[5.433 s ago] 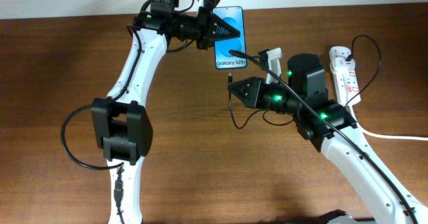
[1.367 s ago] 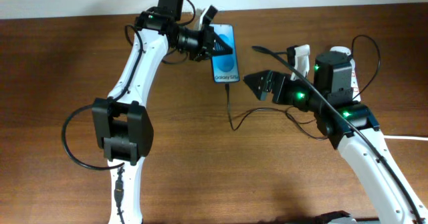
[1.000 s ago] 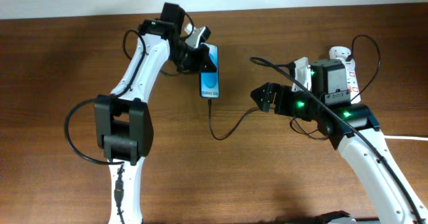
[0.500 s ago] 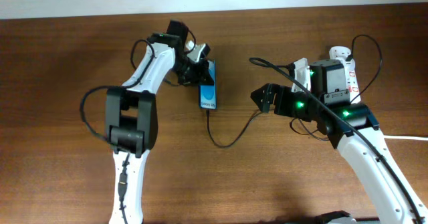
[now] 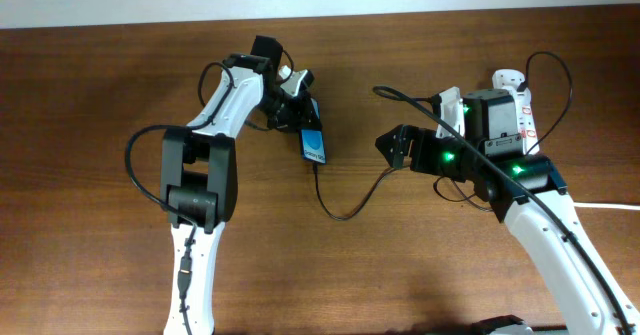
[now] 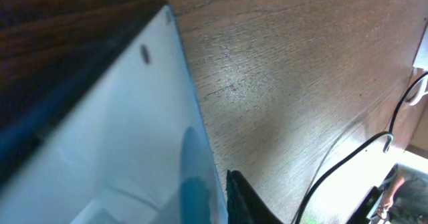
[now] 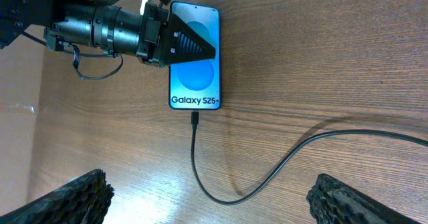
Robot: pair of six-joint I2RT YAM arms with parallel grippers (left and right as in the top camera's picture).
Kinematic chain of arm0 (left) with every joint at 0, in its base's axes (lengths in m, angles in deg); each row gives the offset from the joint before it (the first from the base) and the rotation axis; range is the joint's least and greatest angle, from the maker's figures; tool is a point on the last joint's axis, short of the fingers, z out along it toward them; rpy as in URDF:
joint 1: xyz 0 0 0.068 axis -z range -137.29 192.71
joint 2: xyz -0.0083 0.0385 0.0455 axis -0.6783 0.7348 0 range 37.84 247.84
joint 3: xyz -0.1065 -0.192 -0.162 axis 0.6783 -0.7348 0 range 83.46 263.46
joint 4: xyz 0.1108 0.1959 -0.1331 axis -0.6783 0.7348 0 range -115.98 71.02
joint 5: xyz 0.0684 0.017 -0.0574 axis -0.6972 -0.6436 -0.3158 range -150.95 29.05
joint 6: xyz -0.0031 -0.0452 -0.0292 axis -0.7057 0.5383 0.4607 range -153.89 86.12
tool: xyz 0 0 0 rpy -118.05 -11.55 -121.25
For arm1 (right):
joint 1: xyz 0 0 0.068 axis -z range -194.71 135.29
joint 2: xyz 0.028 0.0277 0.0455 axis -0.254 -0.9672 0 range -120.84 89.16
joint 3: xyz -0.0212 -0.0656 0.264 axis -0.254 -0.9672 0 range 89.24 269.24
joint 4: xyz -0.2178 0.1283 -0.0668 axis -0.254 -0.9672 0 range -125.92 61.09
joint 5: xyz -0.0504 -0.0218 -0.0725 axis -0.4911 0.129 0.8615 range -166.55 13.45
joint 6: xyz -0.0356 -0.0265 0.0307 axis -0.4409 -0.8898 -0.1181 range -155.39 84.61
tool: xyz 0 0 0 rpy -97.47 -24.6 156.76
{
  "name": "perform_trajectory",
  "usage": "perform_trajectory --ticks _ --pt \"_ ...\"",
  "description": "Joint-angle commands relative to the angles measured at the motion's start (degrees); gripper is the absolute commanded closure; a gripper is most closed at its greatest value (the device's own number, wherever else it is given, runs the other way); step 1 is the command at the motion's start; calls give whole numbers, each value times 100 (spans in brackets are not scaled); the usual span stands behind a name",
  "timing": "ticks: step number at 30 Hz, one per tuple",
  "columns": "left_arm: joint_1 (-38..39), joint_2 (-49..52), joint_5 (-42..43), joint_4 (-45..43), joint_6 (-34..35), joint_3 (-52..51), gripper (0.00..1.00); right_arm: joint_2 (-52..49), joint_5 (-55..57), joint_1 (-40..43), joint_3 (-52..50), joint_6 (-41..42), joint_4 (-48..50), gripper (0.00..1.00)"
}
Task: Plug charger to phone and switch on socket
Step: 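Lower the phone onto the table with the left gripper and release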
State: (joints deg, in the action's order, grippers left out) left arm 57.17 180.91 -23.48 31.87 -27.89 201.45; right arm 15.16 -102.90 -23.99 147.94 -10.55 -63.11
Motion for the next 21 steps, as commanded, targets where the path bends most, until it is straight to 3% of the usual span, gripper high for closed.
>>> perform_trajectory --ticks 1,6,12,13,21 --pt "0 44 17 -9 -70 4 71 -37 72 31 72 -66 11 2" --pt "0 44 -197 28 -68 4 51 -37 72 31 72 -66 9 1" --pt "0 44 -1528 184 -68 7 35 -37 70 31 72 -173 7 2" --pt "0 44 -1784 223 -68 7 23 -37 72 31 72 -214 -9 2" --pt "-17 -52 -3016 516 -70 328 13 -35 72 37 76 -450 -76 2"
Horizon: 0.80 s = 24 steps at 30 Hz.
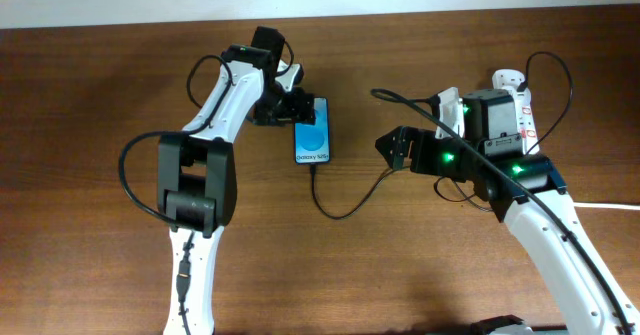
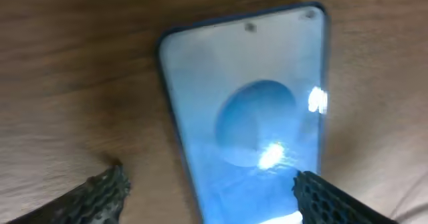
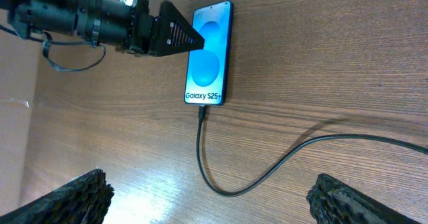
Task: Plug charger to phone and switch on socket
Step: 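Lower the phone onto the table with the left gripper and release, then raise the left arm away and move the right gripper to the power strip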
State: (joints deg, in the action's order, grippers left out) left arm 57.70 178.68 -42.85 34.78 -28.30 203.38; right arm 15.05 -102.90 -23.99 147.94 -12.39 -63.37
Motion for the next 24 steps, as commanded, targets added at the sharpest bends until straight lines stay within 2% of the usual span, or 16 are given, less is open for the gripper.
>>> perform_trajectory --ticks 1,5,8,12,15,18,24 --pt "-96 13 -1228 455 -31 444 13 -9 70 74 90 -313 -125 2" --pt "-306 -1084 -1257 994 -33 1576 9 114 15 332 487 -505 -796 2" --pt "-358 -1847 -1259 1196 -363 1790 3 203 7 678 1145 -675 -1591 2" --pt "-365 -2570 -1504 1488 -437 1790 0 240 142 1709 2330 -1362 -2881 2" --pt "-365 -2621 -1961 1832 -437 1779 1 240 1005 2892 2988 -1357 -3543 1" --pt "-363 -2621 -1952 1845 -437 1779 1 203 1058 3928 3014 -1357 -3359 1" --pt "-363 -2621 -1943 1843 -437 1779 1 -476 907 5184 3014 -1360 -2358 1"
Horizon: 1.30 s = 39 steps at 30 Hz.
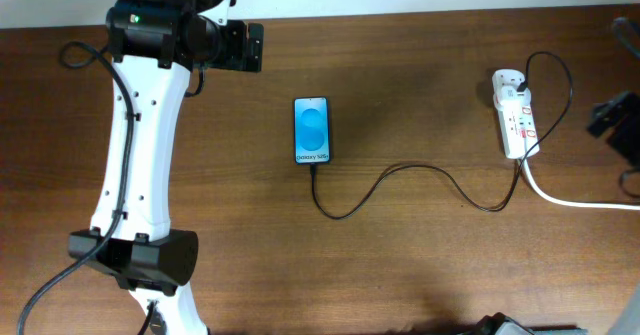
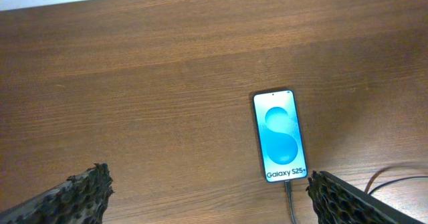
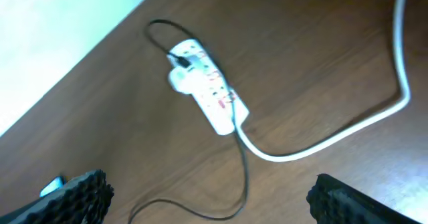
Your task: Plug charger to phone and switch on socket
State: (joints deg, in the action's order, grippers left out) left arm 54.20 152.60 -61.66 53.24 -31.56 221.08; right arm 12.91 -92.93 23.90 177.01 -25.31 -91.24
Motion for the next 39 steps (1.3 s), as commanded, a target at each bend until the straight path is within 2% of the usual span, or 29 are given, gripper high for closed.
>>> perform_trajectory --ticks 1,3,7,9,18,25,32,39 --pt "-13 -13 -61 -2 -109 9 1 -367 -284 505 107 -105 595 1" --pt "-13 -13 -61 -2 -109 9 1 -931 -1093 780 553 -354 568 1" --pt "-15 -13 -61 -4 -109 9 1 -2264 -1167 798 2380 -409 -157 1" --pt "-13 -13 -61 -2 -111 9 1 -2754 -1137 798 2848 -365 -122 1" --pt "-13 -13 -61 -2 -109 9 1 -4448 -1001 750 2855 -321 254 1" --pt "-13 -13 -61 -2 -109 9 1 -5510 -970 140 2835 -387 251 2" --pt "-13 -13 -61 -2 -111 9 1 -5641 214 -437 2509 -356 330 2" --pt "-13 -13 -61 -2 -111 9 1 -5661 205 -680 1996 -205 730 1"
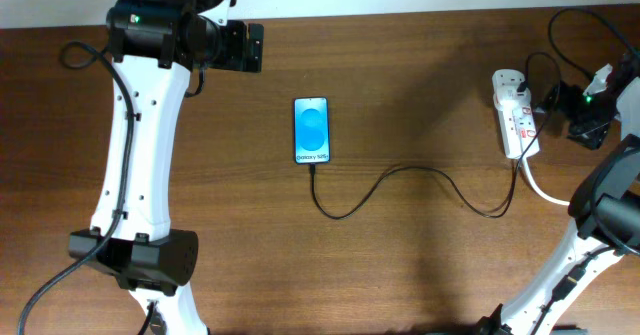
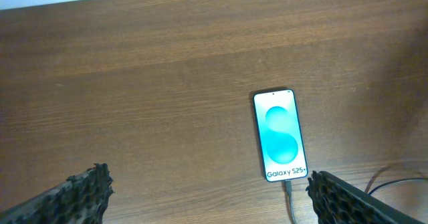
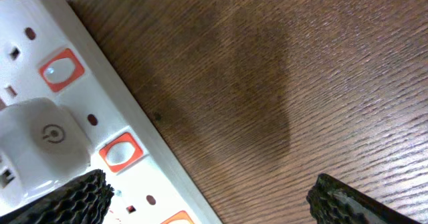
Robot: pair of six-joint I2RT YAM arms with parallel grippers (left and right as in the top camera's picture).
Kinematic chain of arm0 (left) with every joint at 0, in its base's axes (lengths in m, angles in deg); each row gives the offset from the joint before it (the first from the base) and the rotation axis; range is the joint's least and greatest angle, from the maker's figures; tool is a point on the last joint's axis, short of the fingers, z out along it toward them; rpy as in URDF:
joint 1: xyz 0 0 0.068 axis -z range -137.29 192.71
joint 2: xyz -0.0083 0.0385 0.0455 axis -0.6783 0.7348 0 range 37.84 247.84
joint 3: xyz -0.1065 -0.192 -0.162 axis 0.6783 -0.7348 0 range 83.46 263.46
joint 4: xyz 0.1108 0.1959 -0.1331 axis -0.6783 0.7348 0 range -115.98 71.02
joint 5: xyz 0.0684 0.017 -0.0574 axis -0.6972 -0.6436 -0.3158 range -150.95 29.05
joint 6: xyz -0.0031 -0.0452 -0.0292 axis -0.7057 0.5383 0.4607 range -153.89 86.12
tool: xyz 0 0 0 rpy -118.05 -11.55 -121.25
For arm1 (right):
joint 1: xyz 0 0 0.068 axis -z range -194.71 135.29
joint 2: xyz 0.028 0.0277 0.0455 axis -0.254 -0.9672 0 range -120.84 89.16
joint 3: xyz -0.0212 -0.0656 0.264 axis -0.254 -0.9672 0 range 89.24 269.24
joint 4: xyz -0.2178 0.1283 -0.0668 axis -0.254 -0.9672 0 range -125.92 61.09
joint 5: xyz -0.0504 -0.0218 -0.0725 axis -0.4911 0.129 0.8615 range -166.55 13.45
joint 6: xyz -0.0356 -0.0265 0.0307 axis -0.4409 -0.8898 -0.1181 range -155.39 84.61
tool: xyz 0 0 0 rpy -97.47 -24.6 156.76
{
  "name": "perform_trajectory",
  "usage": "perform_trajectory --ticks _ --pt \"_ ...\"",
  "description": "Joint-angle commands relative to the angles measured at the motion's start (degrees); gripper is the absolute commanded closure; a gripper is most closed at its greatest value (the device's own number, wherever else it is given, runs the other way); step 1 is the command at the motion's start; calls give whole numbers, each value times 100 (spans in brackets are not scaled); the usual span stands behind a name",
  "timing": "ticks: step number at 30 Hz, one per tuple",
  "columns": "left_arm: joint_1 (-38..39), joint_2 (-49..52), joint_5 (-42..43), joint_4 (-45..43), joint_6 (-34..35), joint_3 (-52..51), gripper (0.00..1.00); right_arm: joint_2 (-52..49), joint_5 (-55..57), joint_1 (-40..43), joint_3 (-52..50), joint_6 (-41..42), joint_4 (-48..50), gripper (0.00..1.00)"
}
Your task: Plug charger to phone and switch on socket
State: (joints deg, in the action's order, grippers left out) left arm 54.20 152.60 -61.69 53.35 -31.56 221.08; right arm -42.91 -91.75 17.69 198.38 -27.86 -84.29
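Observation:
The phone lies flat at mid-table with its screen lit, also in the left wrist view. A black charger cable is plugged into its lower end and runs right to the white power strip. My left gripper hangs open high above the back left, far from the phone. My right gripper is open and low, just right of the strip. The white charger adapter sits in the strip between two orange switches.
A thick white mains lead leaves the strip toward the right edge. Black wires loop above the strip beside my right arm. The wooden table ends at a white wall at the back.
My right gripper was high and far from the power strip, at the table's right edge. It is now low, close beside the strip's right side. The left arm and phone have not moved.
My left gripper was at the phone's top end with the phone tilted and the cable in it, the right gripper open nearby. Then the phone lay flat with the left gripper open. Both arms were then withdrawn, and the right gripper is now at the strip.

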Motion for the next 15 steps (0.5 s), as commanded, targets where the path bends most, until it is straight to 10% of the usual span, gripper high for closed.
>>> perform_trajectory --ticks 1,15 --pt "-15 -13 -59 -15 -109 9 1 -79 90 -66 -186 116 72 1" --pt "-13 -13 -59 -11 -111 9 1 -85 372 -245 -361 529 422 1"
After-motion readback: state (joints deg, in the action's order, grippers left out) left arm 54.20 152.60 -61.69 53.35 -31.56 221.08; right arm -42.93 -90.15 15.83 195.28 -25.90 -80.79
